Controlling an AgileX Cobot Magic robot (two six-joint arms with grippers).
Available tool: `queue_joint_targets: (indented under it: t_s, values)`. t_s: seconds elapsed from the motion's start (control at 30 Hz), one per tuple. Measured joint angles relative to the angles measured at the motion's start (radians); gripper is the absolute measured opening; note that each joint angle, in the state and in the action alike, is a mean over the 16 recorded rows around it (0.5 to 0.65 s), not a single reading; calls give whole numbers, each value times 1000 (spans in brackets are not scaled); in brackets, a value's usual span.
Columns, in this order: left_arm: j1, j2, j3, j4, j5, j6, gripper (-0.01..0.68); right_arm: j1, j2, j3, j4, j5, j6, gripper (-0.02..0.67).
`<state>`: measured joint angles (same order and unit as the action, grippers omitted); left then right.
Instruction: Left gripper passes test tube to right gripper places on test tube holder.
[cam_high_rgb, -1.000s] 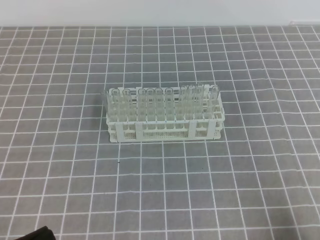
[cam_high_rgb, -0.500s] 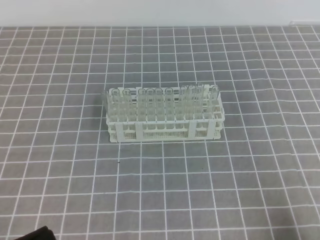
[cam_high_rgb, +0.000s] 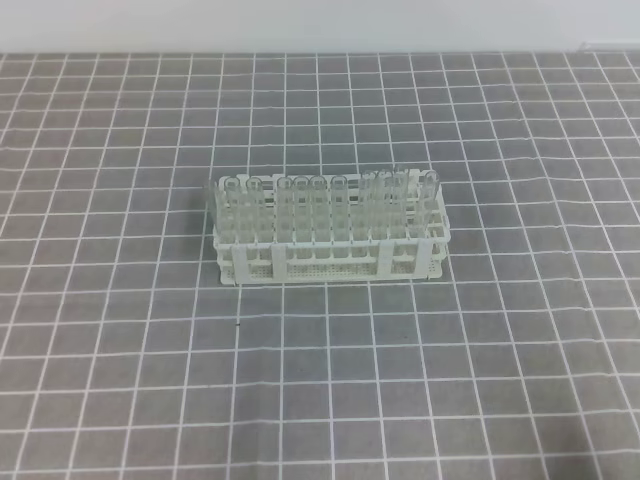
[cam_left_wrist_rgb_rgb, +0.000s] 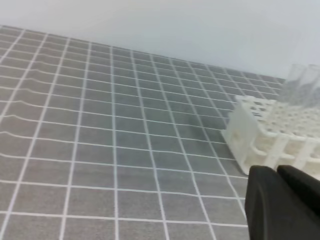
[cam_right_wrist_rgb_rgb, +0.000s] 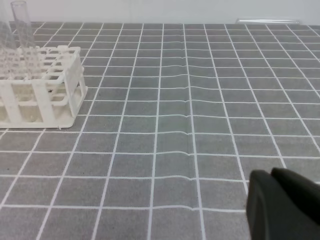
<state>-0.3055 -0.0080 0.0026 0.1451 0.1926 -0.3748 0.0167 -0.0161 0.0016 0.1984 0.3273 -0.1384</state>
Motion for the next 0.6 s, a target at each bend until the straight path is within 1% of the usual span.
queue_joint_targets:
  t_s: [0.1,0.2,0.33,0.6]
  values:
    - [53,-2,1,8,-4,7,0,0,0,0,0,0,0,-13]
    - [83,-6,3,5,0,35,0,0,0,0,0,0,0,-13]
    - [92,-6,3,-30,13,117,0,0,0,0,1,0,0,-13]
    - [112,-13,6,-162,73,359,0,0,0,0,1,0,0,-13]
